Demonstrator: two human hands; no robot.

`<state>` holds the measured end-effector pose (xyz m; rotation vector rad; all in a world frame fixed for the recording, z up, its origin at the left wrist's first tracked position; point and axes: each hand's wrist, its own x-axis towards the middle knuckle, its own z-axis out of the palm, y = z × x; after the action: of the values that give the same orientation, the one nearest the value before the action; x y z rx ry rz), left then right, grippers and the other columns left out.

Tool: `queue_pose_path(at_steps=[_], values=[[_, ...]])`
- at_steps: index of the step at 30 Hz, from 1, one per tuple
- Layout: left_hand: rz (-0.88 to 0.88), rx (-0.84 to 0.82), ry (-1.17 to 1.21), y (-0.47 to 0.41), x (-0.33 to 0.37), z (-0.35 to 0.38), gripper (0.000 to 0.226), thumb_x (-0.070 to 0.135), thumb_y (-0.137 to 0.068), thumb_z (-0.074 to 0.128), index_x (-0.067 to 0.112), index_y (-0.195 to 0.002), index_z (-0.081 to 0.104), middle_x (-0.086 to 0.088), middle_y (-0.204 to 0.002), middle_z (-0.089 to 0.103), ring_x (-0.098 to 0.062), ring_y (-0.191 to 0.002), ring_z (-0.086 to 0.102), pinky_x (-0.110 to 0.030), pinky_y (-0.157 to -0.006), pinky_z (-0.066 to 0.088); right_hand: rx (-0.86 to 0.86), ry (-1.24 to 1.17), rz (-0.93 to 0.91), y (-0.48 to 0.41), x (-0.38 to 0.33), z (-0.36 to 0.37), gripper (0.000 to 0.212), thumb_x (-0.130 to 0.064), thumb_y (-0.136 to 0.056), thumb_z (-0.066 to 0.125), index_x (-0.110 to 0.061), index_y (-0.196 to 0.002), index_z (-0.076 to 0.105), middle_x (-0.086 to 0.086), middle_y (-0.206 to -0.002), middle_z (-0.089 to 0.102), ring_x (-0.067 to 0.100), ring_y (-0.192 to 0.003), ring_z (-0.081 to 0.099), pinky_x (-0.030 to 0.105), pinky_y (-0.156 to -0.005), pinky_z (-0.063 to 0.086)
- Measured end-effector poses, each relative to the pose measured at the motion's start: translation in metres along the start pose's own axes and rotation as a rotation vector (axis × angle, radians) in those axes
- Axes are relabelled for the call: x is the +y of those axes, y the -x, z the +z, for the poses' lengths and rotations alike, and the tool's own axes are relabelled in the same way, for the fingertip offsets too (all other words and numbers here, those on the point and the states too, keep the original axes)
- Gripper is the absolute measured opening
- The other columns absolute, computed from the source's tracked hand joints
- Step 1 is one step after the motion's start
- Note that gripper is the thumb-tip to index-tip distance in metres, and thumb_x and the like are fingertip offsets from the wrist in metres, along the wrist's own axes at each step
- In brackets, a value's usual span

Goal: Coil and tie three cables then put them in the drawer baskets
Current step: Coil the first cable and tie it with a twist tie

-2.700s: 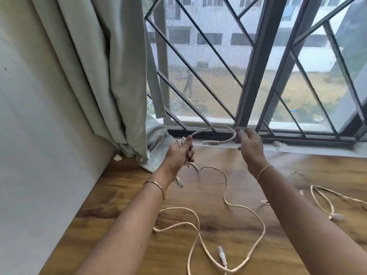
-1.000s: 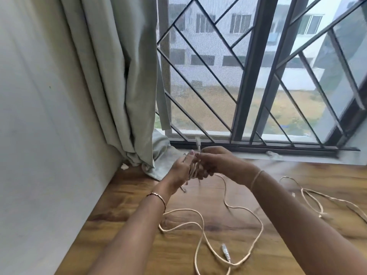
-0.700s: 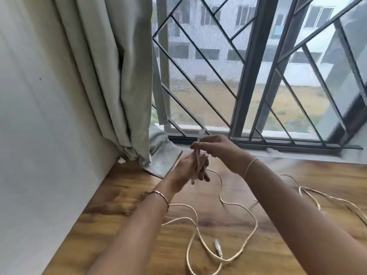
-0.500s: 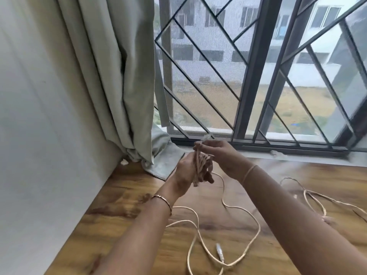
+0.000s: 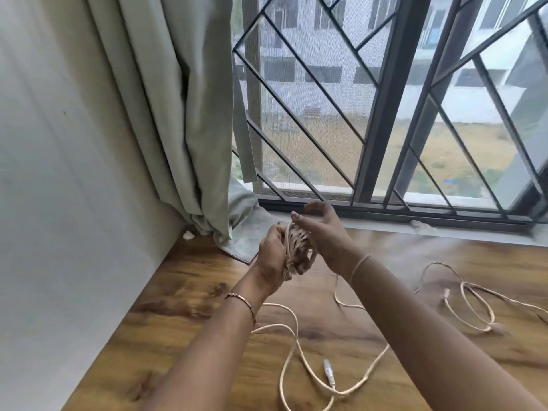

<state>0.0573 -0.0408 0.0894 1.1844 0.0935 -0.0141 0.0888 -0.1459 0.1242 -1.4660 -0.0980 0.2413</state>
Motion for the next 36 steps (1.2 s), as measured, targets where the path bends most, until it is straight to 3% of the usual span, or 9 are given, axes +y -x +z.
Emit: queue_pose_path(at_steps=[4, 8, 12, 16, 20, 24, 28, 32, 36], values=[[-0.034, 0.113, 0.006, -0.002, 0.001, -0.002, 0.035, 0.025, -0.100, 0.028, 0.000, -0.099, 0.051, -0.018, -0.063, 0.053, -0.022, -0.036, 0.048, -0.020, -0.036, 0.038, 0.040, 0.174, -0.129, 0.000, 0.001, 0.005, 0.019, -0.024, -0.082, 0.074, -0.011, -0.091, 0.064, 0.005, -0.077, 0.066, 0.015, -0.069, 0.063, 0.032, -0.067, 0.053], [-0.086, -0.082, 0.026, -0.003, 0.008, -0.005, 0.079, 0.067, -0.093, 0.020, 0.003, -0.096, 0.066, -0.018, -0.086, 0.063, -0.023, -0.063, 0.060, -0.024, -0.053, 0.046, -0.018, 0.261, -0.140, -0.001, 0.005, 0.001, 0.025, -0.037, -0.085, 0.068, -0.013, -0.080, 0.070, 0.006, -0.077, 0.070, 0.016, -0.074, 0.063, 0.032, -0.070, 0.050], [-0.102, -0.218, 0.021, 0.000, 0.019, -0.010, 0.068, 0.054, -0.099, 0.025, -0.001, -0.074, 0.057, -0.006, -0.048, 0.058, -0.012, -0.035, 0.051, -0.016, -0.036, 0.038, -0.231, 0.103, 0.022, 0.001, 0.006, -0.009, 0.019, -0.022, -0.091, 0.056, -0.008, -0.083, 0.064, 0.015, -0.086, 0.063, 0.023, -0.076, 0.059, 0.033, -0.075, 0.048], [-0.114, -0.240, 0.062, -0.002, 0.020, -0.014, 0.061, 0.049, -0.098, 0.036, 0.002, -0.068, 0.060, -0.006, -0.051, 0.057, -0.014, -0.040, 0.052, -0.021, -0.043, 0.042, -0.452, 0.130, -0.004, 0.003, 0.003, -0.021, 0.021, -0.016, -0.078, 0.058, -0.002, -0.093, 0.063, 0.012, -0.089, 0.064, 0.018, -0.080, 0.061, 0.028, -0.078, 0.050], [-0.130, -0.339, 0.102, -0.004, 0.028, -0.012, 0.071, 0.051, -0.100, 0.026, 0.010, -0.055, 0.063, 0.000, -0.038, 0.049, -0.011, -0.030, 0.044, -0.020, -0.039, 0.032, -0.316, 0.221, -0.106, 0.001, 0.014, -0.018, 0.035, -0.007, -0.069, 0.058, 0.007, -0.100, 0.064, 0.017, -0.092, 0.067, 0.027, -0.086, 0.060, 0.044, -0.084, 0.046], [-0.166, -0.378, -0.004, -0.008, 0.030, -0.013, 0.072, 0.058, -0.097, 0.026, 0.012, -0.052, 0.058, 0.000, -0.032, 0.039, -0.013, -0.028, 0.043, -0.027, -0.043, 0.014, -0.219, 0.239, -0.150, 0.001, 0.018, -0.016, 0.021, -0.003, -0.071, 0.060, -0.002, -0.090, 0.069, 0.010, -0.084, 0.069, 0.021, -0.081, 0.061, 0.041, -0.080, 0.047], [-0.150, -0.284, -0.100, -0.012, 0.031, -0.016, 0.065, 0.064, -0.089, 0.045, 0.006, -0.065, 0.062, -0.006, -0.046, 0.047, -0.016, -0.037, 0.050, -0.026, -0.052, 0.032, -0.200, 0.149, -0.122, 0.003, 0.020, -0.018, 0.018, -0.008, -0.069, 0.067, -0.005, -0.087, 0.068, 0.007, -0.079, 0.068, 0.018, -0.078, 0.059, 0.033, -0.077, 0.044], [-0.084, -0.087, -0.159, -0.007, 0.035, -0.006, 0.054, 0.054, -0.087, 0.058, 0.008, -0.058, 0.066, -0.013, -0.061, 0.052, -0.019, -0.044, 0.051, -0.026, -0.052, 0.045, -0.214, 0.110, -0.131, 0.002, 0.023, -0.024, 0.014, -0.001, -0.079, 0.063, -0.014, -0.075, 0.065, -0.010, -0.059, 0.065, -0.003, -0.055, 0.056, 0.012, -0.054, 0.040], [-0.029, 0.092, -0.126, -0.009, 0.034, -0.002, 0.036, 0.044, -0.082, 0.069, 0.010, -0.072, 0.061, -0.010, -0.072, 0.060, -0.024, -0.071, 0.057, -0.038, -0.078, 0.050, -0.220, 0.086, -0.112, 0.000, 0.026, -0.025, 0.009, -0.006, -0.075, 0.062, -0.014, -0.079, 0.065, -0.011, -0.060, 0.063, -0.002, -0.054, 0.053, 0.011, -0.048, 0.036]])
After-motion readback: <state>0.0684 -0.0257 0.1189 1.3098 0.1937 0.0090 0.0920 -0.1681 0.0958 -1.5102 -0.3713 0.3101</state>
